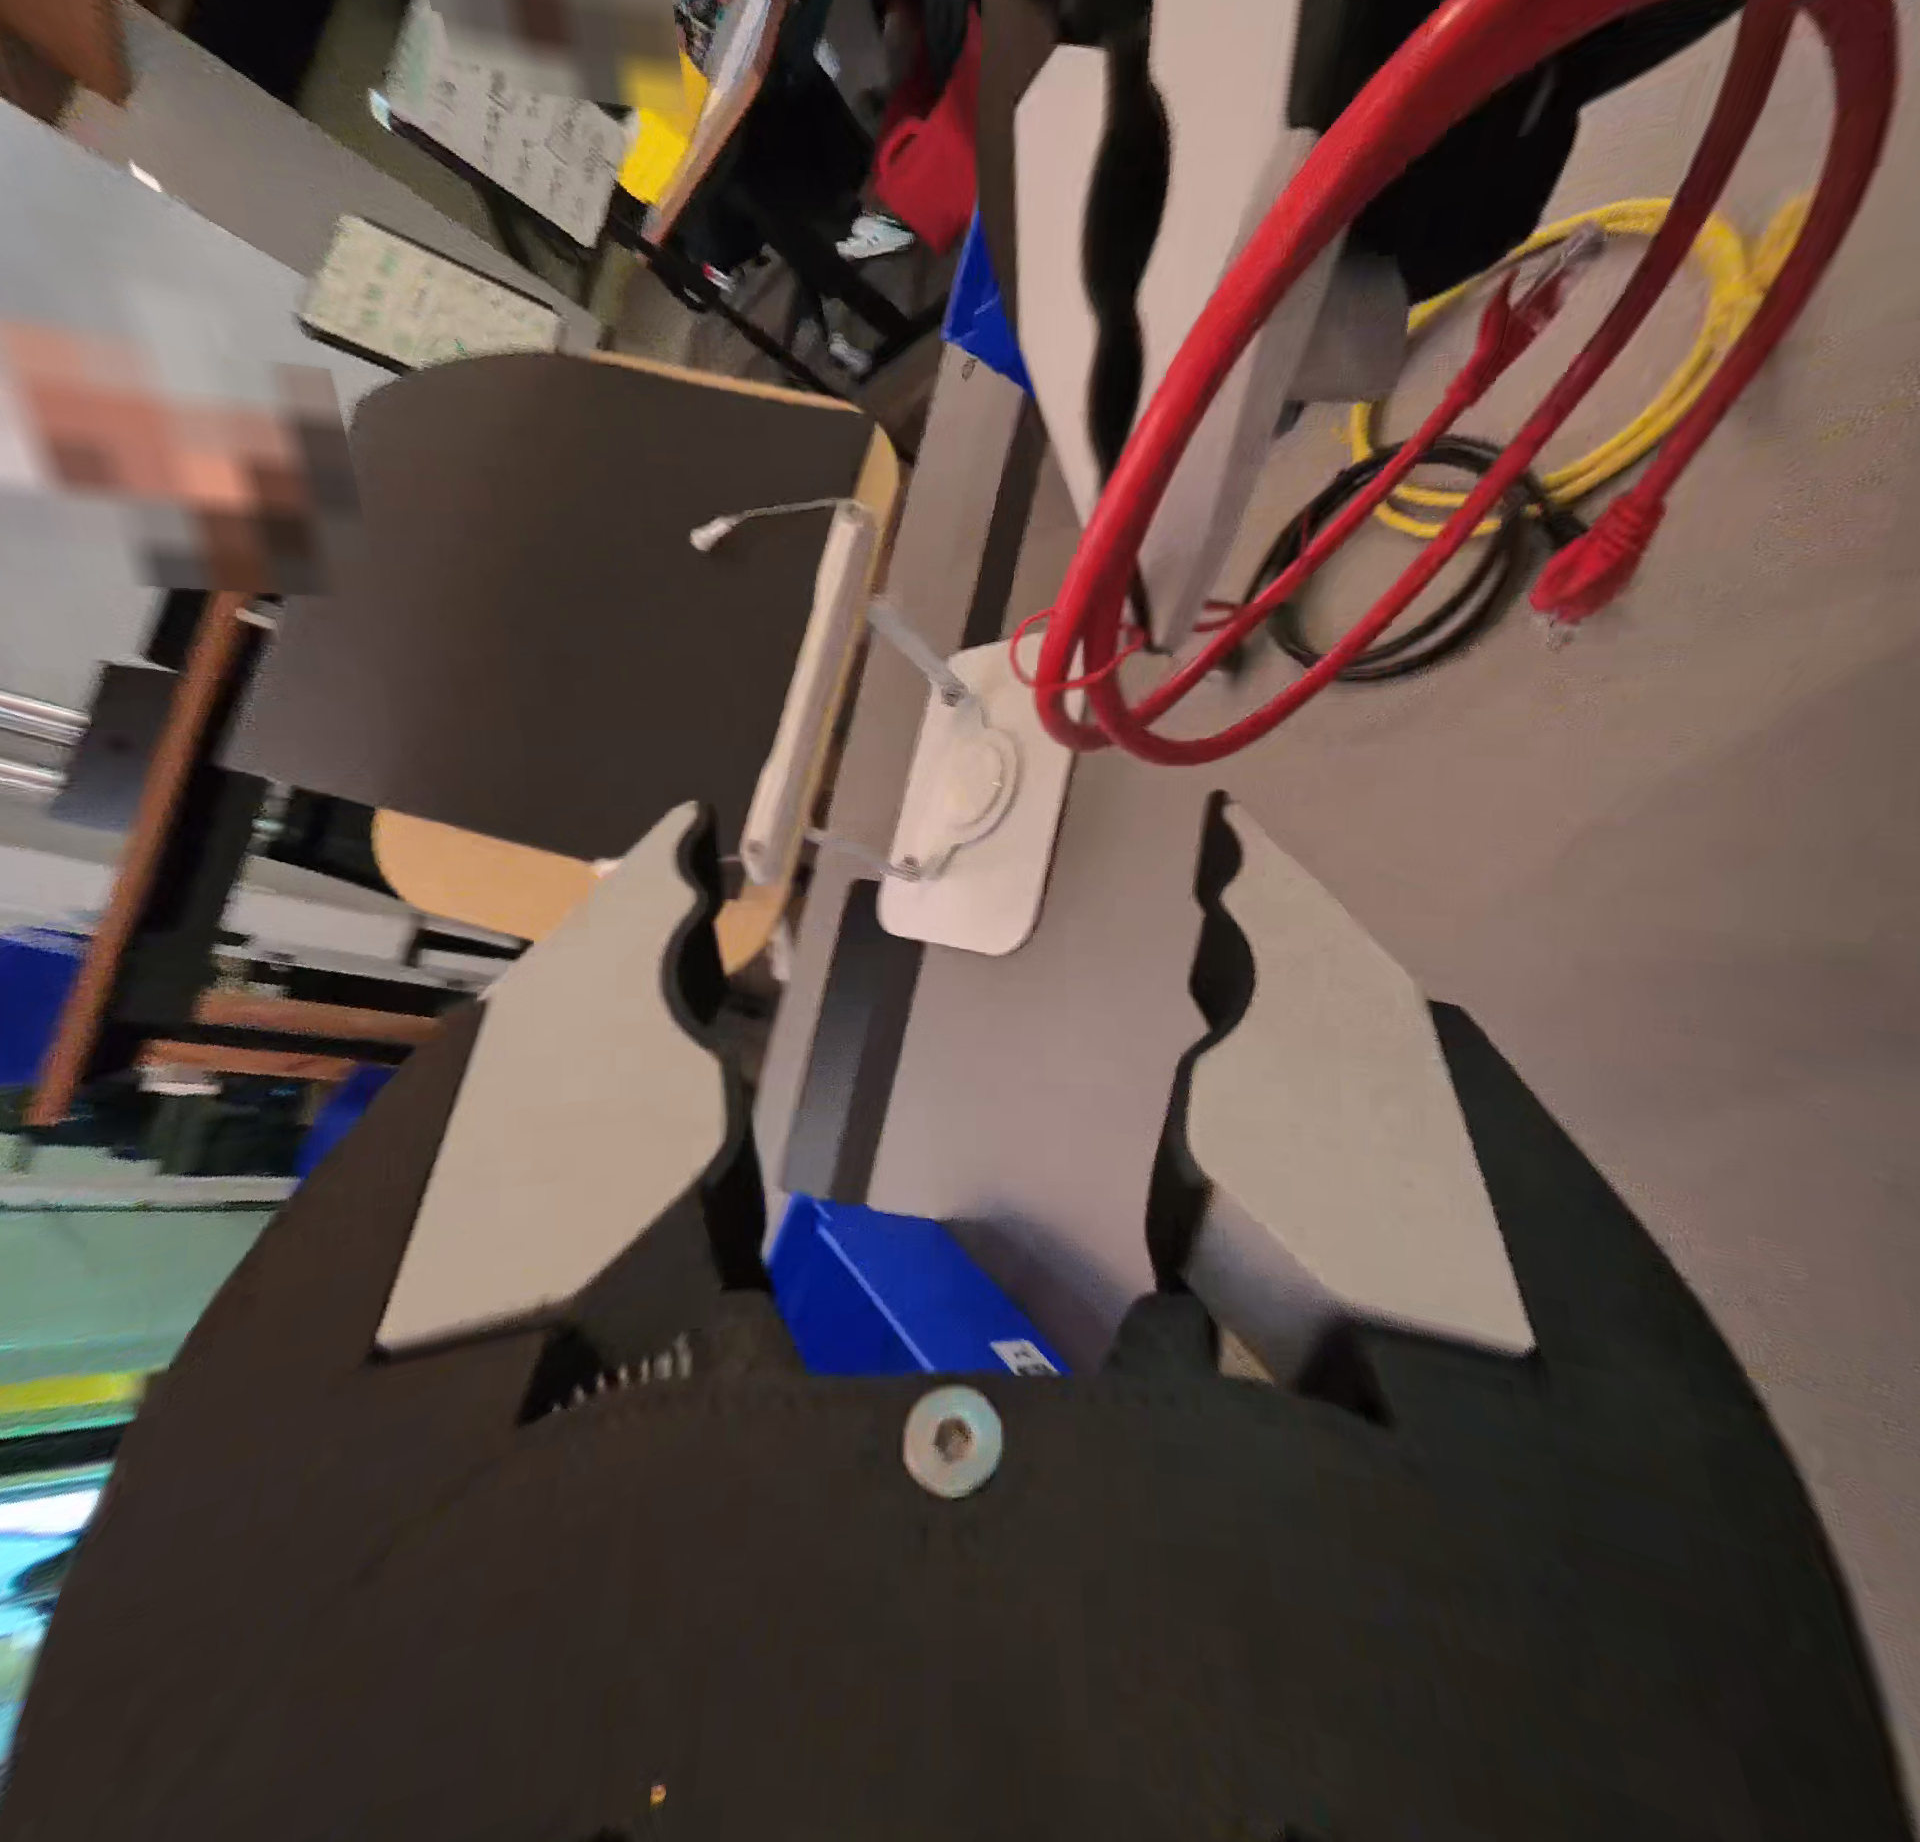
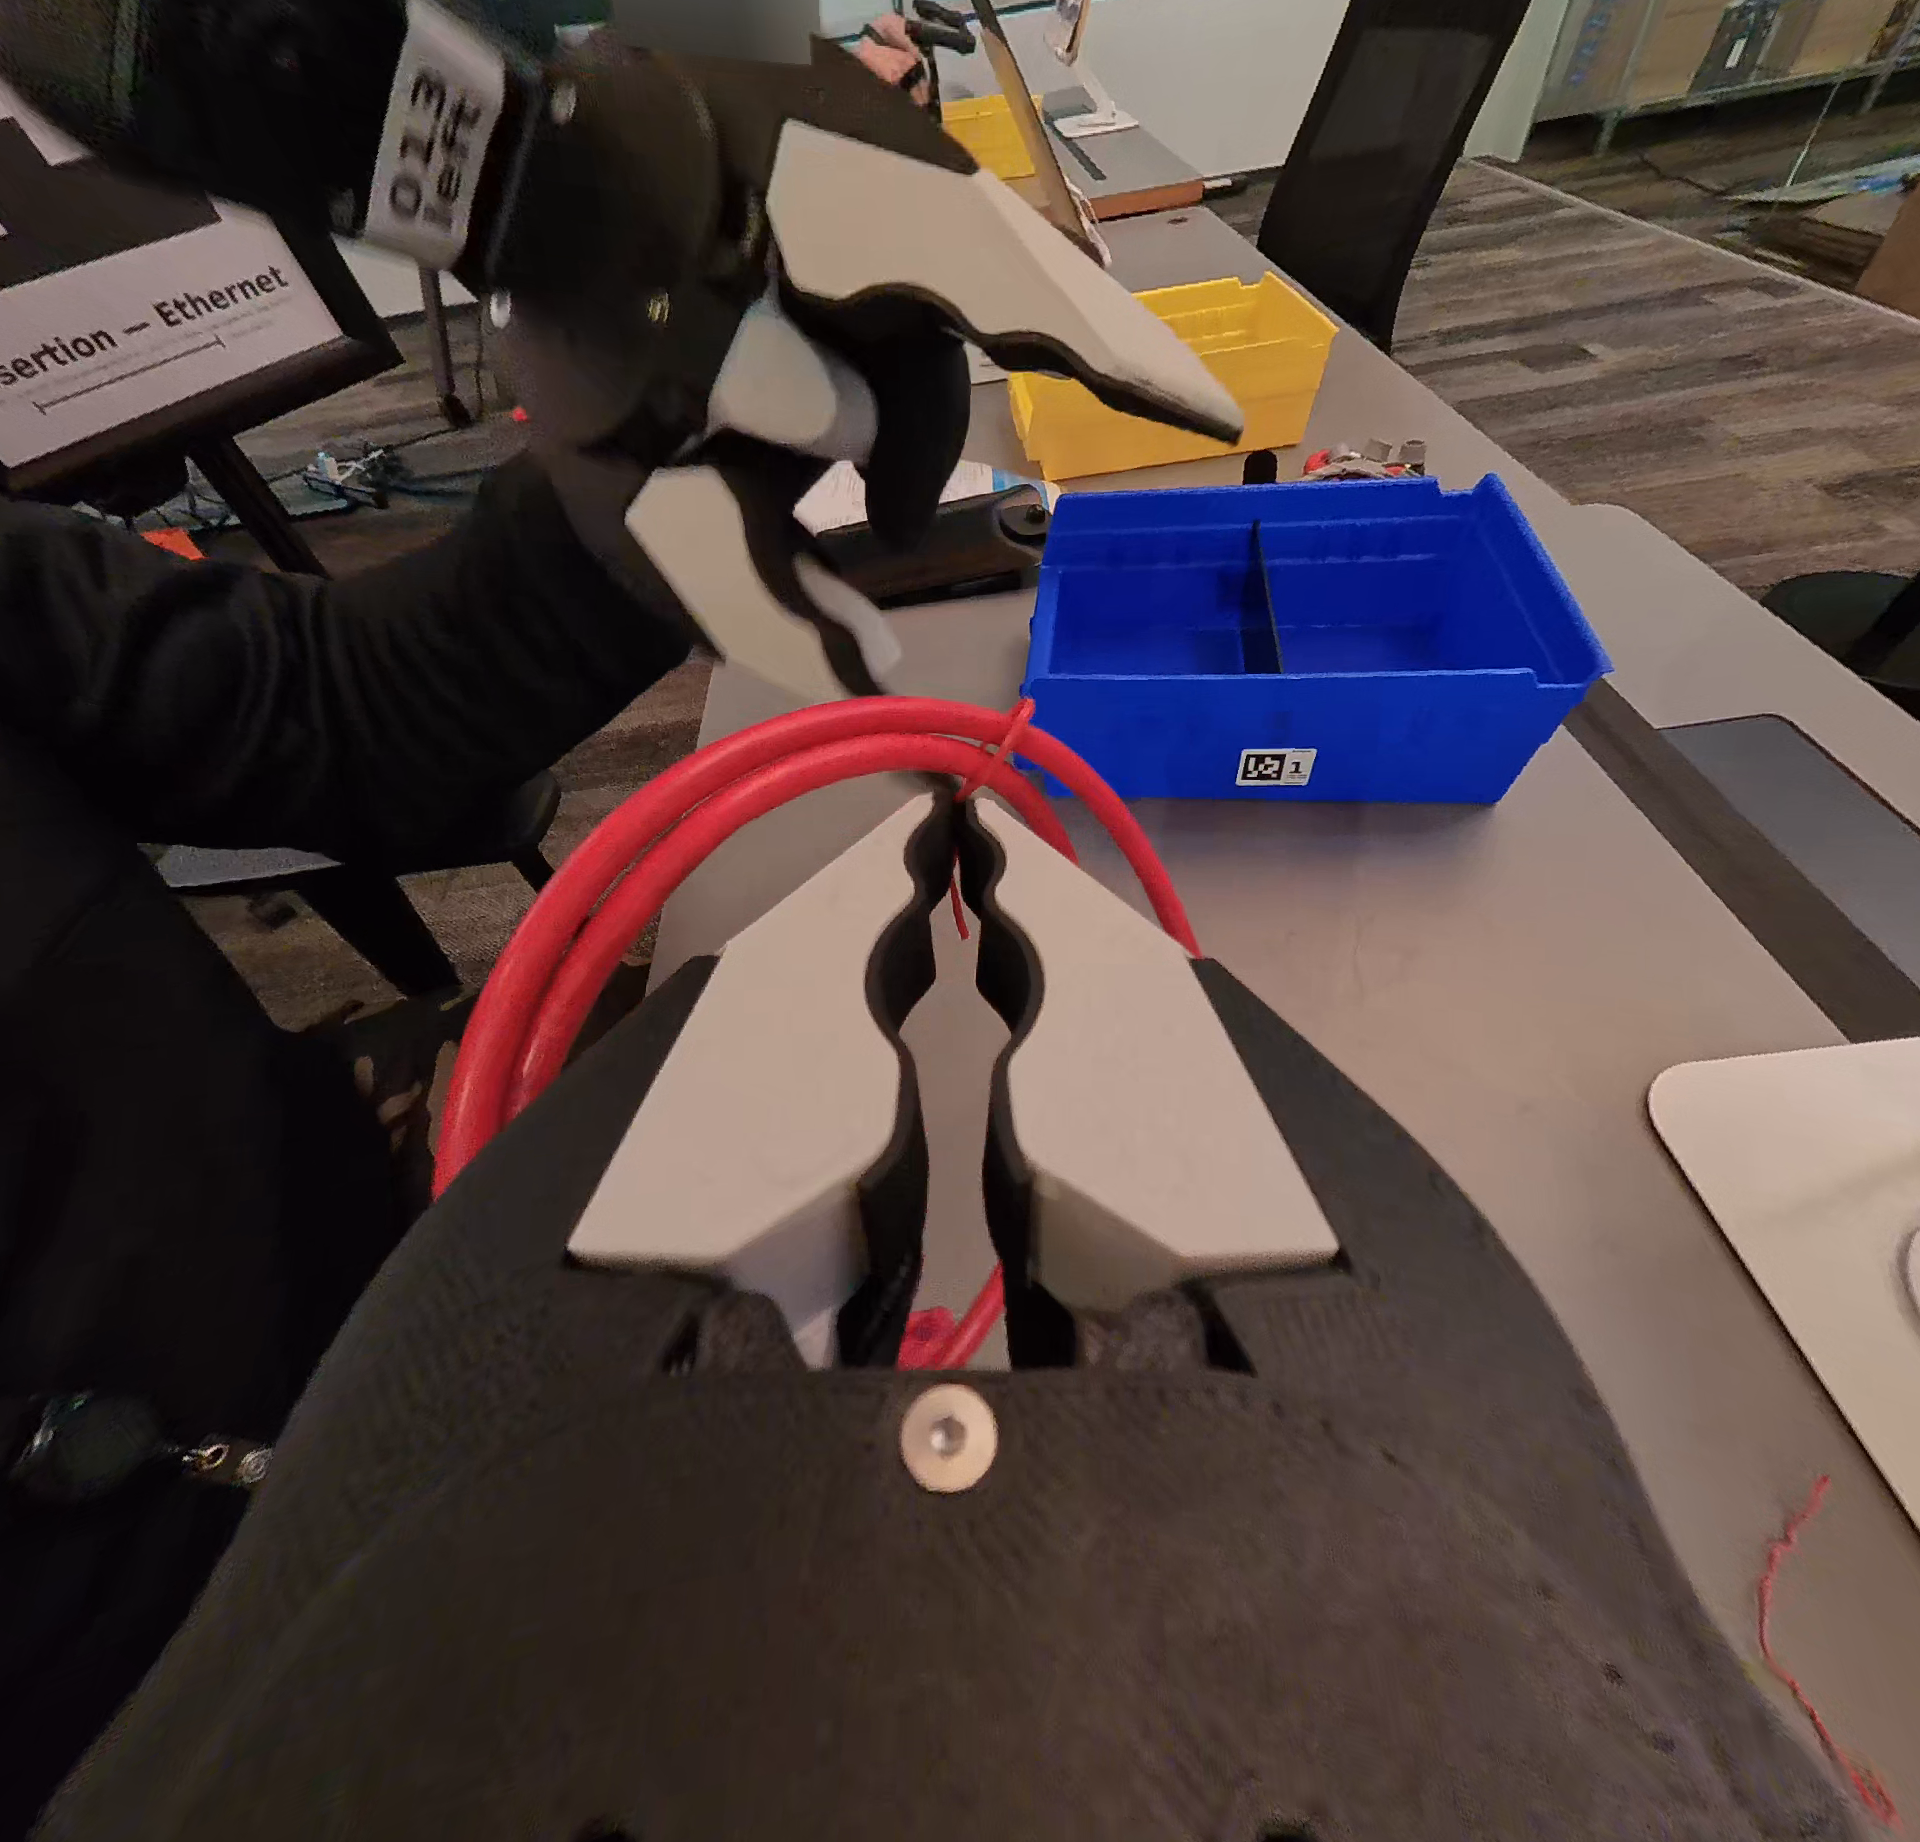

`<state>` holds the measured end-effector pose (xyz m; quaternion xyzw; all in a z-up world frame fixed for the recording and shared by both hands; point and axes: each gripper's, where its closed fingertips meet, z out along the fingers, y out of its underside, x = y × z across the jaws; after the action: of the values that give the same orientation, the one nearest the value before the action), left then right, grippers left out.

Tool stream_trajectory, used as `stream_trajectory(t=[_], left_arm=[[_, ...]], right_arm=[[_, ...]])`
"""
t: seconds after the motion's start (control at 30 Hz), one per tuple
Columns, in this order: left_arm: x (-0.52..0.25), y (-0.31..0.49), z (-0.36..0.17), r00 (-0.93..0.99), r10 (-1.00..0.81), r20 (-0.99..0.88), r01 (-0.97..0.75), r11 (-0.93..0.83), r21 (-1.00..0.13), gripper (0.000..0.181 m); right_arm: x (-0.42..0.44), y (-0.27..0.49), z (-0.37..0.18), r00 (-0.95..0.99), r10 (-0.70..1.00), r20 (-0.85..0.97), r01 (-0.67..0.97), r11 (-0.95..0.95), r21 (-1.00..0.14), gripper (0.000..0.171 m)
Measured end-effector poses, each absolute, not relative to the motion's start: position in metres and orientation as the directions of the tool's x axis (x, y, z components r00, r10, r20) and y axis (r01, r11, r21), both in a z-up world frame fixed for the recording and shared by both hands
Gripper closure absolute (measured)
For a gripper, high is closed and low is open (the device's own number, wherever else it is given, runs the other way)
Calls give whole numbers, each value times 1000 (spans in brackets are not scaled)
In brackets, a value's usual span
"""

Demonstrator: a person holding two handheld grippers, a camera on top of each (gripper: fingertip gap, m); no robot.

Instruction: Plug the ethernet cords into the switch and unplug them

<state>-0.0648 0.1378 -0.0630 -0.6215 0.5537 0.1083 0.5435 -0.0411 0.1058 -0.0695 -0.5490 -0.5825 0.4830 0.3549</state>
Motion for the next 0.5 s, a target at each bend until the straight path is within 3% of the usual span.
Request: stream_trajectory(t=[0.2,0.3,0.4,0.5], left_arm=[[-20,134,-63,283,-301,-911,-855,350,-381,90],[-3,123,-58,203,-201,-958,-873,406,-270,106],[7,116,-58,106,-130,-986,-888,434,-153,151],[10,113,-51,106,-125,-986,-889,433,-150,165]], right_arm=[[-34,110,-68,-114,988,-100,310,-60,-949,171],[-36,108,-69,-119,988,-98,319,-56,-946,171],[-36,106,-70,-125,988,-95,328,-49,-943,171],[-35,104,-67,-132,988,-81,321,-35,-946,171]])
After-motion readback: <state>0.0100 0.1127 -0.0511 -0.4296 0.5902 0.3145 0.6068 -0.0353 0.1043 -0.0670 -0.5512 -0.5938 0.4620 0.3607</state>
